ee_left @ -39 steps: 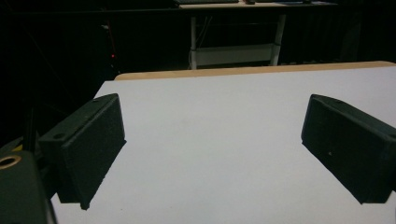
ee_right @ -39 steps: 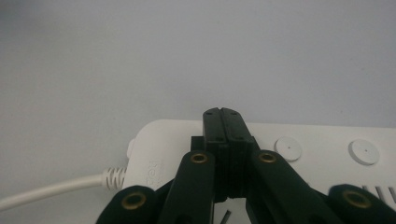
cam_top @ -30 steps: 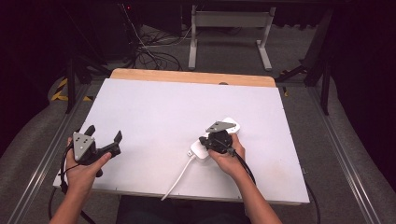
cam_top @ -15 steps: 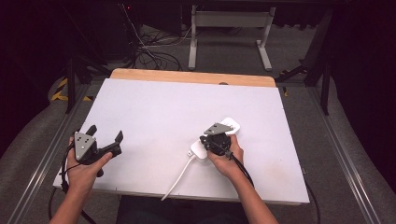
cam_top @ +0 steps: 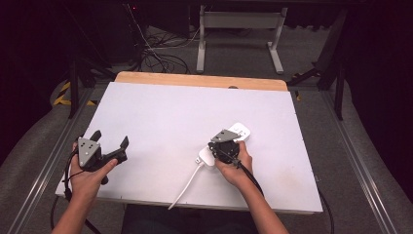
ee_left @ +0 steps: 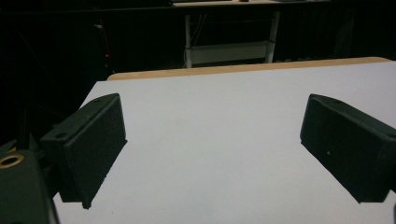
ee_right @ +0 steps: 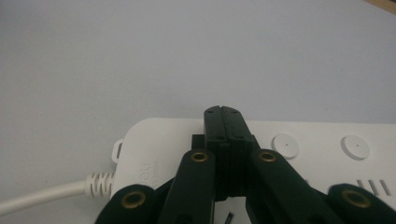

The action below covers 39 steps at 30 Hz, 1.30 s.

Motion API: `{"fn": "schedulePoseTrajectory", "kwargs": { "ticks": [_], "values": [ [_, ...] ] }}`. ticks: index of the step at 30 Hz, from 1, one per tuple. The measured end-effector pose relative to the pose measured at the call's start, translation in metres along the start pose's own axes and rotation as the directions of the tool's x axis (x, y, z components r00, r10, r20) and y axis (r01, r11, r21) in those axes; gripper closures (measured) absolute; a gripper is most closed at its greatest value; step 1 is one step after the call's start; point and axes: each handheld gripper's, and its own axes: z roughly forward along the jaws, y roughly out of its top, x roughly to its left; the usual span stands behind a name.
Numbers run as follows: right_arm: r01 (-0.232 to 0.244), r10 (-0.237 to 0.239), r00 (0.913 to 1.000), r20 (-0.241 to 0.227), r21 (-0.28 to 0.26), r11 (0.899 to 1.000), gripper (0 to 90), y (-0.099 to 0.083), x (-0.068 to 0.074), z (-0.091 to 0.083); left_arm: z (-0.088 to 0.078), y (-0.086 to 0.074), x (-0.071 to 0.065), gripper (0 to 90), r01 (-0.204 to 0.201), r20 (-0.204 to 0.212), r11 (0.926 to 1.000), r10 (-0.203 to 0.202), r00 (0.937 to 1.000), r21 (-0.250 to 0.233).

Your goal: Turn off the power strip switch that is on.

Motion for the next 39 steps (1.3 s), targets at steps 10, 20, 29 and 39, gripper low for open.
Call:
{"fn": "schedulePoseTrajectory", "kwargs": {
  "ticks": [10,20,29,39],
  "values": [
    [0.127,-0.131,0.9859,0.104,0.045,0.991,90.0,0.004,0.016,0.001,-0.001,-0.001,0.0,7.4,0.003,0.005,1.0,-0.003,1.0,-0.002],
    [0.081,-0.083,0.995,0.055,0.048,0.996,90.0,0.006,0.008,0.0,0.0,0.0,0.0,7.5,0.003,0.002,1.0,-0.003,1.0,0.0],
    [0.014,-0.011,0.9983,0.058,-0.049,0.999,90.0,0.006,-0.011,-0.016,0.002,0.0,-0.001,7.6,0.004,0.007,1.0,-0.004,1.0,-0.002],
    [-0.115,0.111,0.9933,-0.03,-0.275,0.954,90.0,-0.002,-0.048,-0.076,0.003,0.001,-0.002,7.6,0.005,0.007,0.9999,-0.004,1.0,-0.01]
  ]
}}
